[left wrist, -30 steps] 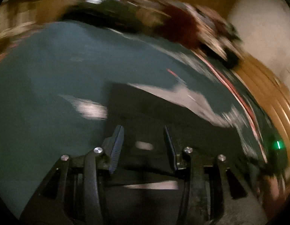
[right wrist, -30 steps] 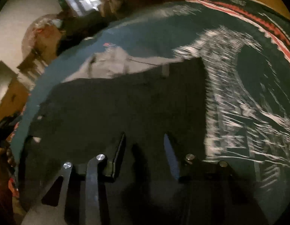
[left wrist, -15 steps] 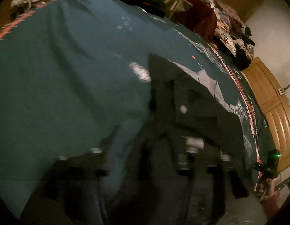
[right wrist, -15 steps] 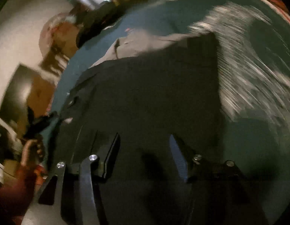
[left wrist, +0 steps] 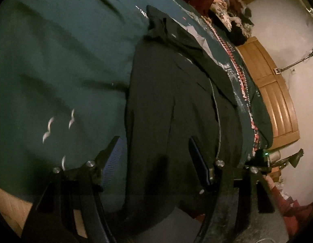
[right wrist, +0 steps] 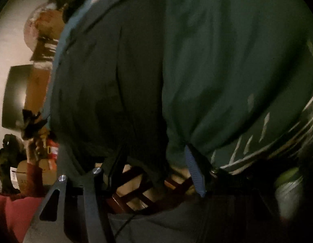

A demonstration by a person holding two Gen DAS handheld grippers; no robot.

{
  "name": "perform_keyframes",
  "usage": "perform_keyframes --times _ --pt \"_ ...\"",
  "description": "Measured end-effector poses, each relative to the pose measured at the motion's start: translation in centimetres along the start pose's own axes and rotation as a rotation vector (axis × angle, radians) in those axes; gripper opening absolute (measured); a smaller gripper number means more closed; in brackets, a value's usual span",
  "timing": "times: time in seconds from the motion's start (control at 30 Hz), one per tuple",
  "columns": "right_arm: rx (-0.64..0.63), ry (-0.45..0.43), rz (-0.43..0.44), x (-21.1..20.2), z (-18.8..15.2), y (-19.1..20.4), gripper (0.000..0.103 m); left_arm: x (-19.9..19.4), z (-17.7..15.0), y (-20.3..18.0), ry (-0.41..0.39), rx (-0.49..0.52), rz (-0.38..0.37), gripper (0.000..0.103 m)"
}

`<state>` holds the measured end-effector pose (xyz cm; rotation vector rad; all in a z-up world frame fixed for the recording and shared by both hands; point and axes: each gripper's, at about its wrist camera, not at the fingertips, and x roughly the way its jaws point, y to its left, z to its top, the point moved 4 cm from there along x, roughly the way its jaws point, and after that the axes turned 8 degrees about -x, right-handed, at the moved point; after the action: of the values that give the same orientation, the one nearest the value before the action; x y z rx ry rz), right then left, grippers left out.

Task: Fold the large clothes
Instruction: 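Grasp the jacket side edge with the left gripper while the right gripper grasps the other side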

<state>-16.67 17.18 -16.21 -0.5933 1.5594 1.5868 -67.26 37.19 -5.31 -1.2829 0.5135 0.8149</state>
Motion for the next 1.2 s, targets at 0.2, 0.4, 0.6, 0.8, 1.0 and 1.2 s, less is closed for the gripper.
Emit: perform_keyframes --times 0.2,0.4,0.6,0.8,1.0,1.2 --pt "-0.008 0.157 -0.007 3.9 -3.1 1.2 0.066 -1.6 -1.0 0.3 -0.01 0.014 -0.031 0.069" --pt "0.004 0.151 0.013 6.4 -2.6 2.1 0.066 -2.4 -2.9 2.2 0.033 0.031 0.019 0.069" --pt "-0.01 0.121 0.01 5.7 -2.8 1.6 0.066 -1.7 -5.4 2.0 0.096 0.085 0.009 0.068" --pt "-0.025 0.124 -0.003 6.0 -2.6 2.0 0.066 0.8 -6.5 1.2 0.156 0.153 0.089 0.054" --pt "-0.032 0.12 -0.029 5.9 -2.0 1.7 0.066 2.9 -7.2 0.4 0.196 0.172 0.091 0.035" --pt "-0.061 0.095 -0.02 5.4 -1.8 2.3 0.017 2.0 -7.6 -1.0 0.162 0.13 -0.001 0.008"
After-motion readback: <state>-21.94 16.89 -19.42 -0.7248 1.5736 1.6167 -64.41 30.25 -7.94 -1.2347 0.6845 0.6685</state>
